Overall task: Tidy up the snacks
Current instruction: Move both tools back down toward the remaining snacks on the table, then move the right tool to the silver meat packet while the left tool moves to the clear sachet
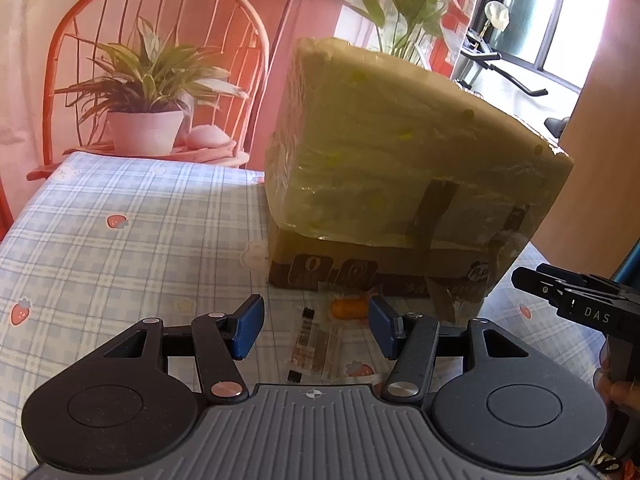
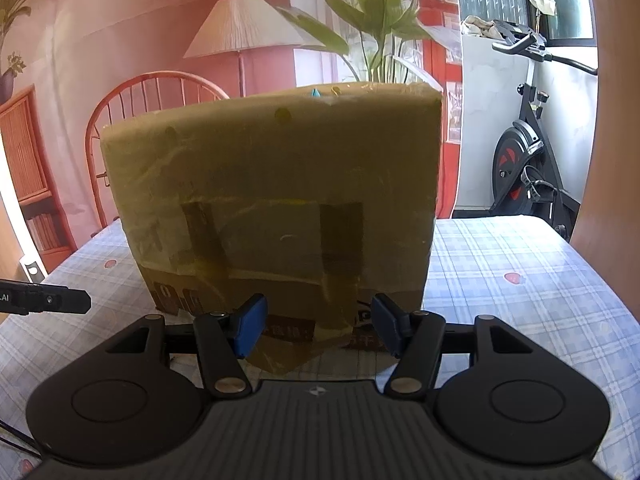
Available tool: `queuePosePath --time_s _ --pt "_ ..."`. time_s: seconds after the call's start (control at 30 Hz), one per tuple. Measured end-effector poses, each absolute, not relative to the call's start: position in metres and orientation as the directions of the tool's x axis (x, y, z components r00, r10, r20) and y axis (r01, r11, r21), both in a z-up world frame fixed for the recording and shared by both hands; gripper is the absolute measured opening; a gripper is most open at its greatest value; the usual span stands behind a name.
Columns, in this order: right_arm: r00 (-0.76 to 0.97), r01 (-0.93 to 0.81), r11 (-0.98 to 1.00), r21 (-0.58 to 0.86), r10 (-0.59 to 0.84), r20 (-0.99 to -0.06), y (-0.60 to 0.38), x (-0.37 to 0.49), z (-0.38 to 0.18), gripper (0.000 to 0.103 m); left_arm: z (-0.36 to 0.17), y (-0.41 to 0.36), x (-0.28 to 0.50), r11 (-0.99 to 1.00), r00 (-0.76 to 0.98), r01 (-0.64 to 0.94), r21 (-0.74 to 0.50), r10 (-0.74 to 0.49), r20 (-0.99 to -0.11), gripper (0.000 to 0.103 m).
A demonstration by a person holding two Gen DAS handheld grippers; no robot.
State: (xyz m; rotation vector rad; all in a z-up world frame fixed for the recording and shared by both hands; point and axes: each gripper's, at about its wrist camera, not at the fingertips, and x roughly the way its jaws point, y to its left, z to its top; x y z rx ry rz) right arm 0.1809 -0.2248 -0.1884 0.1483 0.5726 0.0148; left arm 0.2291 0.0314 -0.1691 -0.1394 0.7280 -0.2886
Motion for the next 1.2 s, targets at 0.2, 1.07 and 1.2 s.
queuePosePath --time_s 0.2,1.07,1.2 --pt "0.835 0.027 0.99 0.138 0.054 -0.548 -0.225 0.18 -0.198 0.061 -0.177 0.027 0.228 0.952 0.691 0.209 -0.222 -0.304 -0.656 0.06" --pt "0.791 0.084 0.977 0.197 0.055 -0.609 -0.234 0.149 -0.242 0.061 -0.218 -0.013 0.208 0.921 0.556 0.297 -0.253 -0.382 -0.738 0.06" --pt "0.787 0.08 0.975 0.206 0.064 -0.613 -0.231 0.148 -0.245 0.061 -0.219 -0.009 0.207 0.925 0.556 0.28 -0.257 -0.375 -0.742 0.06"
